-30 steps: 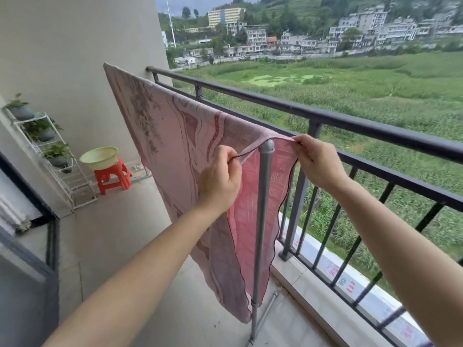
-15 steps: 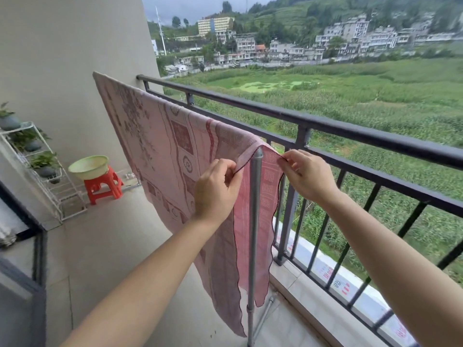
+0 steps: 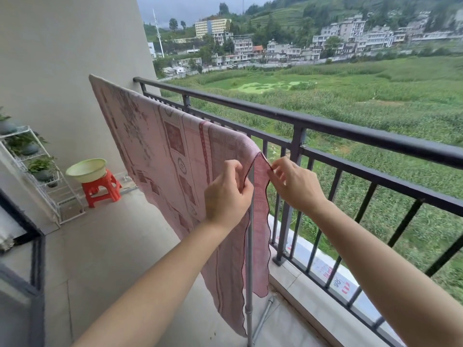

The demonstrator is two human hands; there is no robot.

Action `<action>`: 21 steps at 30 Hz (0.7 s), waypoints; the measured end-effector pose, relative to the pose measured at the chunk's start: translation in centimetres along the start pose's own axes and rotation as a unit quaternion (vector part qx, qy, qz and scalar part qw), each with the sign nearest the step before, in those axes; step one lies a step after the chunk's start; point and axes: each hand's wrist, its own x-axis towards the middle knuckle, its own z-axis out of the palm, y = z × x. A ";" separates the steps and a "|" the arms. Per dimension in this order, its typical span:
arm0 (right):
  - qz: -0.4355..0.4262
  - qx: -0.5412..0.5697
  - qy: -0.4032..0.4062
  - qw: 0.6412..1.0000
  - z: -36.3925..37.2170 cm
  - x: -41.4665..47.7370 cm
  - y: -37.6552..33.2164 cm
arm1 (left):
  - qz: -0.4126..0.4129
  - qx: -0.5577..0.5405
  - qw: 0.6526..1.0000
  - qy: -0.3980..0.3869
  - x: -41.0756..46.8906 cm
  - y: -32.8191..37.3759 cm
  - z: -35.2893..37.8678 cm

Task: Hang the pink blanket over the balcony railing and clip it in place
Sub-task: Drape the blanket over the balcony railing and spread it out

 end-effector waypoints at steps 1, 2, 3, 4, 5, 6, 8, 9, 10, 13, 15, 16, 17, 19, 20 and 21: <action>0.011 -0.008 -0.034 0.999 0.6 -0.4 0.1 | -0.041 0.015 0.999 -0.020 -1.1 -0.5 0.6; 0.024 -0.018 -0.066 0.997 1.2 -0.8 0.2 | -0.083 0.032 0.995 -0.041 -2.2 -1.1 1.2; 0.038 -0.025 -0.097 0.994 1.9 -1.0 0.2 | -0.121 0.048 0.989 -0.065 -3.2 -1.6 1.8; 0.052 -0.032 -0.127 0.990 2.5 -1.3 0.2 | -0.156 0.060 0.981 -0.096 -4.2 -2.2 2.4; 0.060 -0.037 -0.156 0.985 3.2 -1.7 0.2 | -0.185 0.064 0.972 -0.129 -5.0 -2.7 2.9; 0.064 -0.039 -0.185 0.980 3.8 -2.2 0.2 | -0.205 0.060 0.964 -0.157 -5.7 -3.0 3.3; 0.072 -0.035 -0.229 0.970 4.6 -3.3 0.2 | -0.205 0.055 0.958 -0.192 -6.8 -3.5 3.9; 0.083 -0.026 -0.233 0.969 4.9 -3.9 0.1 | -0.186 0.062 0.959 -0.203 -7.3 -3.6 4.1; 0.096 -0.012 -0.224 0.970 5.0 -4.5 0.1 | -0.161 0.066 0.962 -0.210 -7.7 -3.6 4.3; 0.119 0.018 -0.137 0.983 5.2 -7.0 0.0 | -0.103 0.036 0.973 -0.204 -9.2 -3.6 4.6; 0.121 0.019 -0.075 0.990 5.7 -9.3 0.1 | -0.091 0.000 0.977 -0.195 -10.2 -3.5 4.6; 0.129 0.024 -0.057 0.990 6.1 -10.3 0.2 | -0.089 -0.015 0.978 -0.190 -10.5 -3.3 4.6; 0.140 0.030 -0.049 0.988 6.5 -11.0 0.3 | -0.086 -0.028 0.979 -0.184 -10.7 -3.1 4.6; 0.158 0.028 -0.052 0.986 7.5 -11.7 0.6 | -0.070 -0.045 0.984 -0.160 -10.3 -2.7 4.4; 0.163 0.020 -0.063 0.984 7.9 -11.9 0.7 | -0.060 -0.053 0.987 -0.140 -9.7 -2.4 4.3; 0.167 0.012 -0.081 0.983 8.4 -12.1 0.8 | -0.057 -0.064 0.989 -0.120 -8.9 -2.2 4.1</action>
